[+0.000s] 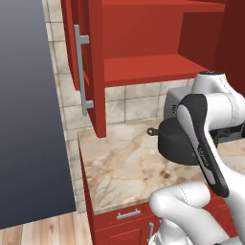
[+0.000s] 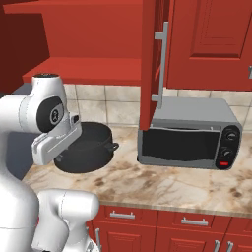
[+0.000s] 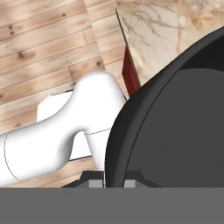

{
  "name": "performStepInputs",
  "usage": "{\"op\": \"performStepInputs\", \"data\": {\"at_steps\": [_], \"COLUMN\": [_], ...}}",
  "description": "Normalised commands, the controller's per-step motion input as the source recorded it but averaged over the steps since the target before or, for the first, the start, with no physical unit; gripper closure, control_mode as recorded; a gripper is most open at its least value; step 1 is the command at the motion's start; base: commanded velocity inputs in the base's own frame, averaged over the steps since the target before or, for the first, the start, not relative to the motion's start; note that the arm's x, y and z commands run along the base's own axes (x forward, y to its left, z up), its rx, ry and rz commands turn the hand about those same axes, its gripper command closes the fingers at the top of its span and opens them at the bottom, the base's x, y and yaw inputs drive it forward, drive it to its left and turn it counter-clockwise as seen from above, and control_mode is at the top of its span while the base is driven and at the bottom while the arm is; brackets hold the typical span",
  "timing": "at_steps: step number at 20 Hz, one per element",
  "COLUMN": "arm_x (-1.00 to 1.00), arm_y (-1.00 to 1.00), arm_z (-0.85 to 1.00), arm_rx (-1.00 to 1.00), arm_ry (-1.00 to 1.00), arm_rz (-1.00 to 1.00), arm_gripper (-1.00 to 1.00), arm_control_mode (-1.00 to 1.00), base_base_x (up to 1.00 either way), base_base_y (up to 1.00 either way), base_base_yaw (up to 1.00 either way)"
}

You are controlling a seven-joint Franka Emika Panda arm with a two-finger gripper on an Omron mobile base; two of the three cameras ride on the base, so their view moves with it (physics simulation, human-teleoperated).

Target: Pick the kettle from the cabinet and place it on a stove burner. Then pick the pot from the counter and place it on another stove burner. Finally, turn both burners on.

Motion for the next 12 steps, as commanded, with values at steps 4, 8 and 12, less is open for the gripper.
{"op": "performStepInputs", "data": {"at_steps": [4, 8, 12], "arm_x": [-0.33, -0.3, -0.22], "arm_y": [0.0, 0.0, 0.01], "arm_z": [0.02, 0.0, 0.0], "arm_rx": [0.0, 0.0, 0.0], "arm_ry": [0.0, -0.01, -0.02], "arm_rz": [-0.02, 0.0, 0.0], "arm_gripper": [1.0, 1.0, 1.0], "arm_control_mode": [-1.0, -1.0, -1.0], "base_base_x": [0.0, 0.0, 0.0], "base_base_y": [0.0, 0.0, 0.0], "base_base_yaw": [0.0, 0.0, 0.0]}}
